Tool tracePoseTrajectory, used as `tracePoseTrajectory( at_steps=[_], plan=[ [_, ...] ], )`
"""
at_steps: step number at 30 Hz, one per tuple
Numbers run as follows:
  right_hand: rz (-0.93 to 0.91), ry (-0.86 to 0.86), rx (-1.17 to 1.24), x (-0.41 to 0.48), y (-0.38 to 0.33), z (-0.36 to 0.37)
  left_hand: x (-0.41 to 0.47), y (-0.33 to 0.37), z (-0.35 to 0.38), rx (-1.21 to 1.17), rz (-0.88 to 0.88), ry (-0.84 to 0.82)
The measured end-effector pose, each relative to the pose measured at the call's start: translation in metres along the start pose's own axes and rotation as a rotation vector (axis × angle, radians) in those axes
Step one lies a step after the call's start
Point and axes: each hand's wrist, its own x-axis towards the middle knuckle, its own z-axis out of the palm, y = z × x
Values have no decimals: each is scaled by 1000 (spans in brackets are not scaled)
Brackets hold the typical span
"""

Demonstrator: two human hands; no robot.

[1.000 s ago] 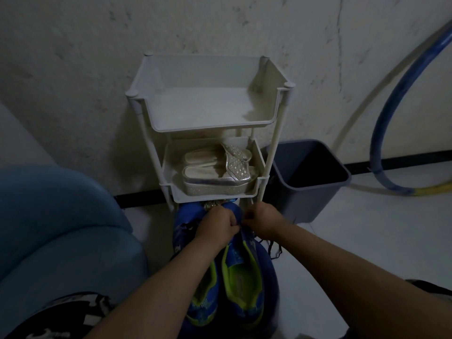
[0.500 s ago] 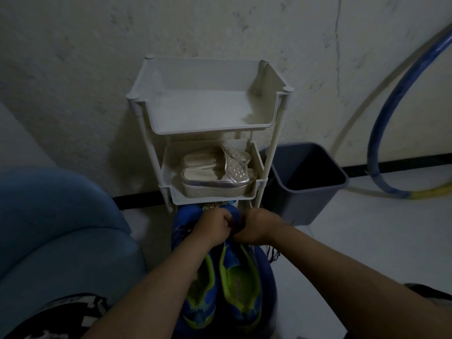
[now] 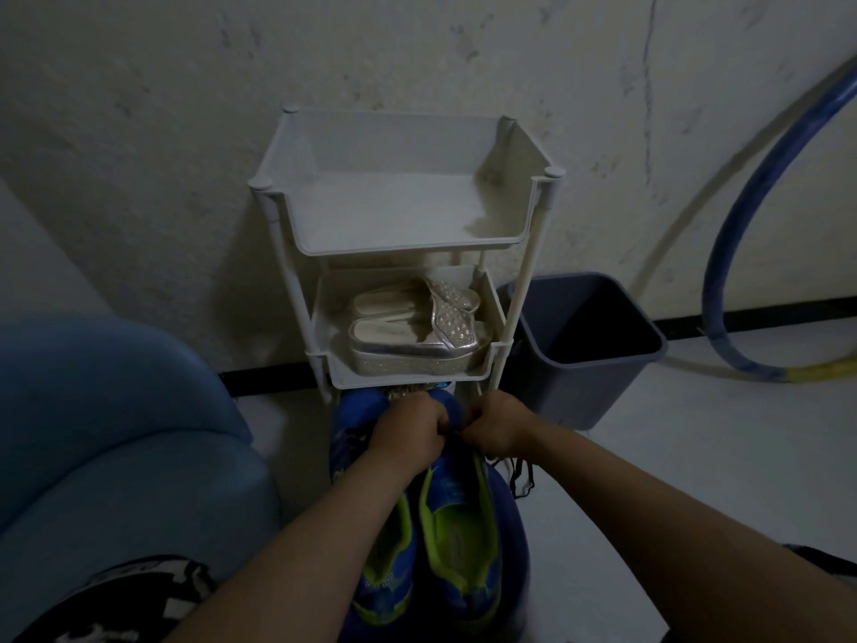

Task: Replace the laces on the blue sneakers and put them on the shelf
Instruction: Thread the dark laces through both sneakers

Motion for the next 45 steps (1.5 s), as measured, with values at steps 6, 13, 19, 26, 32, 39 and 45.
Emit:
tracePoseTrajectory(
  at_steps=[6, 13, 19, 26, 32, 39, 45],
  plan=[
    [5, 3, 53, 0, -1, 1, -2, 2, -3, 65, 41, -14],
    [-13, -35, 19, -1, 3, 1, 3, -1, -7, -1, 48, -14],
    [-66, 16, -89, -9, 0, 3, 5, -12, -20, -68, 57, -128],
    [-214, 148, -333, -12, -8, 13, 6, -21, -25, -150, 16, -163],
    [-164, 218, -244, -6, -14, 11, -2, -22, -26, -424, -150, -238],
    [-372, 242, 674, -20, -51, -13, -5, -24, -35, -510, -107, -289],
    [-390, 238, 751, -23, -57, -23, -1, -7, -46, -492, -124, -197]
  ],
)
